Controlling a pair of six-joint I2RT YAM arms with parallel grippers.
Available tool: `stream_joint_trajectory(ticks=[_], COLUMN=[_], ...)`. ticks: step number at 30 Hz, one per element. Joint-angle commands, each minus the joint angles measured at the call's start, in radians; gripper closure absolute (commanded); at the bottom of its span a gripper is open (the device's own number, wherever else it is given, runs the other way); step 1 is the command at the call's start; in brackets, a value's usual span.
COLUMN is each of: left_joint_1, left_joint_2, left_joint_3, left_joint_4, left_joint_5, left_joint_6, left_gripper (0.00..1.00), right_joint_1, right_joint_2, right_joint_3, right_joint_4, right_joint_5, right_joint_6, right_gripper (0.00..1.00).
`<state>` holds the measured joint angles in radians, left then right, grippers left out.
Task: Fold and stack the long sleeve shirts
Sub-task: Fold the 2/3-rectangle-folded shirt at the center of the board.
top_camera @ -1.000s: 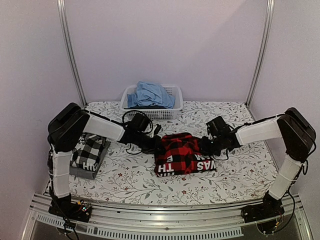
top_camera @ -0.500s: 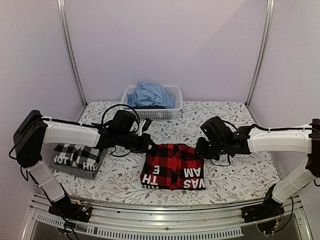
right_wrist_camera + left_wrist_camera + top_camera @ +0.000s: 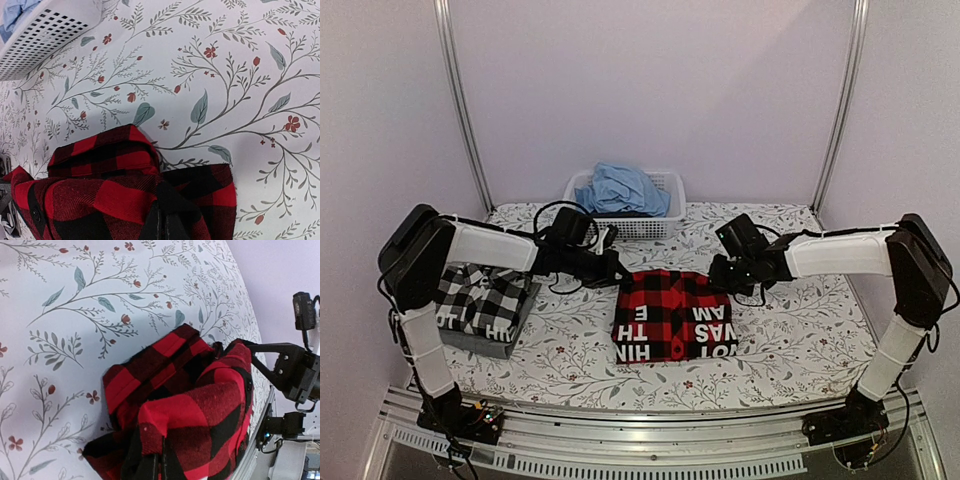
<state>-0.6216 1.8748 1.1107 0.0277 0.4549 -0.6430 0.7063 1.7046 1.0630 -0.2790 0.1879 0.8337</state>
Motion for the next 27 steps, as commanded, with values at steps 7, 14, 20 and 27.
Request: stream_joint_trajectory(ticks=[7, 14, 20, 27], left_joint_1=[0.071, 0.076, 0.092, 0.100], left_joint_2=[0.103, 0.097, 0.106, 0.119], left_joint_3=[0.085, 0.081, 0.087, 0.087], left_joint_4=[0.028, 0.017, 0.000, 0.010], left_joint_5=[0.041, 0.015, -0.021, -0.022], left_joint_6=[-0.004, -0.012, -0.026, -0.033], left_gripper=[1.00, 1.00, 1.00, 1.00], right_joint_1=[-0.091, -0.112, -0.143, -0.169], right_joint_2=[0.185, 0.161, 0.134, 0.142], right_joint_3=[0.118, 0.122, 0.125, 0.136], right_joint_4=[0.139, 0.132, 0.144, 0.167], right_joint_5=[-0.091, -0.065, -0.054, -0.085], right_joint_6=[-0.099, -0.080, -0.082, -0.091], right_gripper=[1.00, 1.00, 1.00, 1.00])
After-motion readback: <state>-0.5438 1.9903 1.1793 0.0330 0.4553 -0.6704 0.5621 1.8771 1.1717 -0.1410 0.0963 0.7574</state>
